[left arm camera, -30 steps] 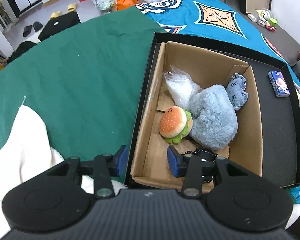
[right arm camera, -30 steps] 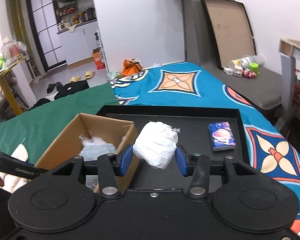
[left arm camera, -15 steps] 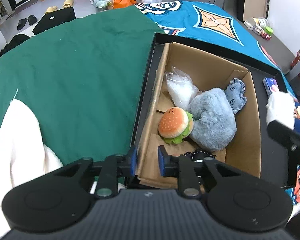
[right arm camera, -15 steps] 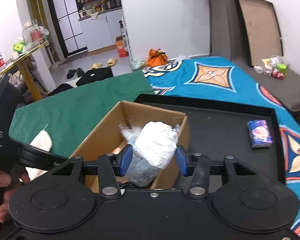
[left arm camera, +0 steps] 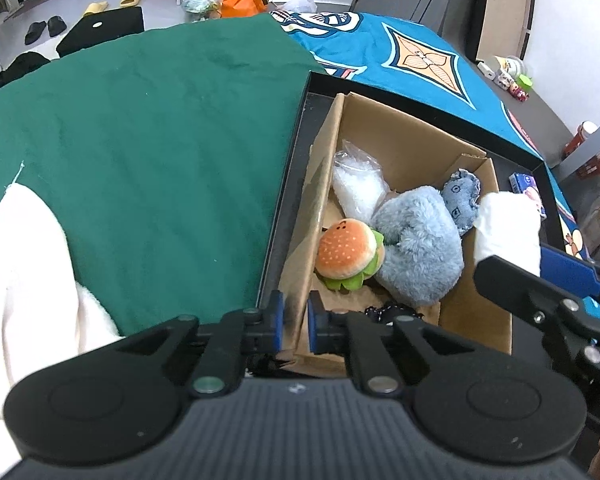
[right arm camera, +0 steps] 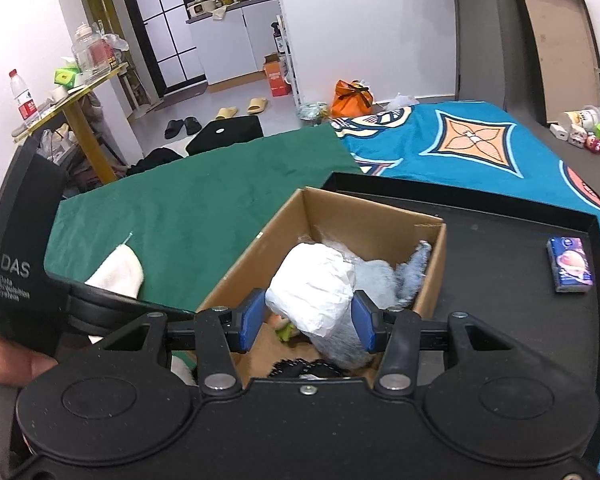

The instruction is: Organize soft objects

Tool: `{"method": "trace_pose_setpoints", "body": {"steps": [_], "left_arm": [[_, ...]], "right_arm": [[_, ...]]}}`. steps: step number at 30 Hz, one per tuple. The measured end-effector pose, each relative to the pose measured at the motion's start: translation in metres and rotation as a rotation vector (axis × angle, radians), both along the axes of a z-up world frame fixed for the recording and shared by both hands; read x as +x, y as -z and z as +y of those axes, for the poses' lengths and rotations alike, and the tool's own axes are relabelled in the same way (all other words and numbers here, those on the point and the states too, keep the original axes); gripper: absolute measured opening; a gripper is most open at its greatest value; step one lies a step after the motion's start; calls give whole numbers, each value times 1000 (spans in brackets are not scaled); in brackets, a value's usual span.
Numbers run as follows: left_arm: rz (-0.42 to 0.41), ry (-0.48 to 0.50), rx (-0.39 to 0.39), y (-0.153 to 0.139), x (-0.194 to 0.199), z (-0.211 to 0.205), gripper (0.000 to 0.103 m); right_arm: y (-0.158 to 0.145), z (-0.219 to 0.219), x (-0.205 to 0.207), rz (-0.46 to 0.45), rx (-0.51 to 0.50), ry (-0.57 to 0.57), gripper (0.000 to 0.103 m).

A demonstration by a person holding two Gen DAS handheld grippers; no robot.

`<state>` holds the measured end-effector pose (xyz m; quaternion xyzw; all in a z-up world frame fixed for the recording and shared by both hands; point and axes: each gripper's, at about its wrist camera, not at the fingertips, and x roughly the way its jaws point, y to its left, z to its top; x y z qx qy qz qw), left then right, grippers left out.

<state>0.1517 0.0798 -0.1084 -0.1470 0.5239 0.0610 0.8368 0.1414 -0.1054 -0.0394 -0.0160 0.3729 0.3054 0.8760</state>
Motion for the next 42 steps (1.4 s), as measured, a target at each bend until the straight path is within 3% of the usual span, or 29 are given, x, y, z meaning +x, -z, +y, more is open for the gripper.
{"method": "trace_pose_setpoints", "body": {"steps": [9,11,13,17,21,32,42], "left_arm": [[-6,-25,-39,0,-3,8,11],[-6,-32,-53,1,-3,10,11],[-5,-29,-48,0,-2,8,11],[3,-26,-22,0,1,4,11],[8,17,31,-2,3,-7,13],[15,-7,115,-6,5,-20,15],[48,5,292,-9,15,-47,35]], "right_arm": [[-3,19,-1,3,7,-41,49],[-2,20,-1,2,10,-44,55],[1,17,3,22,8,-44,69],[3,4,4,12,-9,-42,71],[6,-13,9,11,-19,-3,71],[15,-70,32,-23,-42,96,71],[31,-115,65,4,-4,182,71]]}}
